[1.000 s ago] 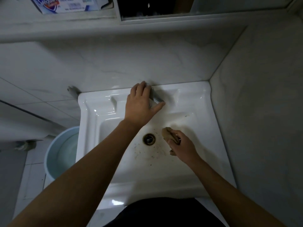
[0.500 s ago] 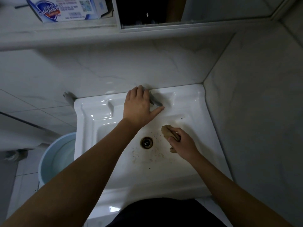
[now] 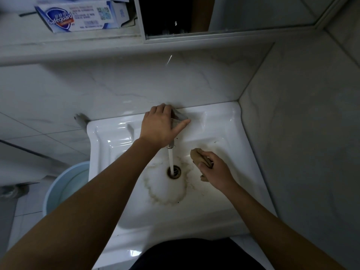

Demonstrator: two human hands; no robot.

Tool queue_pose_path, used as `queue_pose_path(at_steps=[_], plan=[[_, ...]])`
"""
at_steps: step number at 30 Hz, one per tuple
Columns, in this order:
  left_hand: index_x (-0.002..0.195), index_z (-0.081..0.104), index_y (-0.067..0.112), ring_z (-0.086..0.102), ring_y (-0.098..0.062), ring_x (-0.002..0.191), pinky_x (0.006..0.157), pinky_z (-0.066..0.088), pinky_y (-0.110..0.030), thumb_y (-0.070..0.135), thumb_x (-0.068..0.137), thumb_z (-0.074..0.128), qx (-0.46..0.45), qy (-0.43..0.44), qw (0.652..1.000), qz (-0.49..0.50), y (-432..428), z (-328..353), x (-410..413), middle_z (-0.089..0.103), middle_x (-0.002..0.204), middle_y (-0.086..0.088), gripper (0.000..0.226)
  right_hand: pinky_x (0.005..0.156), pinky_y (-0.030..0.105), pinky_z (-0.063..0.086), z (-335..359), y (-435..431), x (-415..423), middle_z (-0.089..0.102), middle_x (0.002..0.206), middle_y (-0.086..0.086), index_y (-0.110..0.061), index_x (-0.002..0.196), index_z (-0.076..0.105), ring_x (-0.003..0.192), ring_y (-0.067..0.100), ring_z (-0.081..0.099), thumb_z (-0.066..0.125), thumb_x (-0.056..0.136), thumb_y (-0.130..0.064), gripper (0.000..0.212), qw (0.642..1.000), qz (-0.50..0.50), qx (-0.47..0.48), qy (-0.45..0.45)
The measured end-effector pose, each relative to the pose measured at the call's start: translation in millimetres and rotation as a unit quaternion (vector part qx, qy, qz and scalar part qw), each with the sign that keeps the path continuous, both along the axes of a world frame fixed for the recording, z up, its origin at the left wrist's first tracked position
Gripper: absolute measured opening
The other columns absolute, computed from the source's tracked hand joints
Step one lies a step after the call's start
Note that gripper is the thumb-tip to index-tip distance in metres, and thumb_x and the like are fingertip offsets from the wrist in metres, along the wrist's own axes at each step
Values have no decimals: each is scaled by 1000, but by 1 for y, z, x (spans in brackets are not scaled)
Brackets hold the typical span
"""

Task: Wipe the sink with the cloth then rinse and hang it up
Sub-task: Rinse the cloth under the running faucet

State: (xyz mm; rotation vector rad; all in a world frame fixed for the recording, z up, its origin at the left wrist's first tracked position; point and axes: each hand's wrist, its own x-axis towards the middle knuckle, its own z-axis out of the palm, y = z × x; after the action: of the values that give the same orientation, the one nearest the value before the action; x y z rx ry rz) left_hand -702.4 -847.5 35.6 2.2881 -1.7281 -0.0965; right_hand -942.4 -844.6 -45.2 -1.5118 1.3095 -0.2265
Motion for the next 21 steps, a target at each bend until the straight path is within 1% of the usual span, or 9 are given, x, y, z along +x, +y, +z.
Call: queue_pose_path(at_steps=[3,6,8,11,14,16,17,19,21], plan=[[129,54,15,54,-26,120,98,50,-42,84,81,35,15,56,998,3,1,1,2,60,128,-5,87,73,40,64,1,2,1,64,113,-8,-41,136,53,89,14,70,61,86,-40,50,1000,3,-2,0],[139,48,18,48,-25,130,106,46,-45,78,82,48,20,148,989,2,6,3,5,53,140,-4,83,69,37,65,1,5,2,62,114,-7,-39,137,54,87,14,71,62,90,-33,48,1000,-1,9,-9],[143,46,19,45,-23,135,111,42,-40,66,88,56,-18,192,981,29,23,1,4,52,145,-3,73,70,38,65,-3,7,3,62,114,-5,-38,137,54,85,13,71,62,90,-32,47,1000,2,15,-6],[141,50,15,49,-20,133,107,40,-32,44,96,59,-91,230,959,142,71,-16,-5,57,142,-3,54,73,40,64,-9,12,8,63,112,-8,-36,136,54,85,13,71,63,90,-32,47,1000,6,28,-2],[123,62,18,64,-19,113,91,51,-34,32,96,60,-42,298,921,249,122,-44,-14,69,120,-1,31,67,30,63,-11,17,21,63,106,-9,-30,136,56,83,11,70,64,92,-25,45,998,1,59,-18],[102,70,20,70,-18,98,80,49,-28,26,94,62,28,344,892,292,144,-65,-17,73,100,2,13,61,24,60,-11,19,36,62,104,-9,-28,135,57,82,10,69,64,92,-23,44,997,13,69,-23],[93,70,21,71,-18,93,78,50,-29,25,93,63,53,367,877,306,151,-73,-17,73,92,4,8,60,24,60,-11,19,44,62,104,-7,-27,134,58,81,10,69,64,92,-22,43,997,17,75,-28],[85,71,21,73,-21,88,81,57,-38,26,92,64,73,434,836,328,154,-84,-15,75,85,3,11,58,22,58,-9,19,62,62,107,-6,-27,130,60,79,8,69,67,91,-24,40,996,28,80,-42],[93,72,15,74,-25,88,82,58,-43,28,94,63,78,516,782,340,147,-85,-14,77,92,-4,16,58,18,53,-9,17,79,62,101,-9,-30,118,62,80,8,68,69,89,-31,30,996,49,63,-32]])
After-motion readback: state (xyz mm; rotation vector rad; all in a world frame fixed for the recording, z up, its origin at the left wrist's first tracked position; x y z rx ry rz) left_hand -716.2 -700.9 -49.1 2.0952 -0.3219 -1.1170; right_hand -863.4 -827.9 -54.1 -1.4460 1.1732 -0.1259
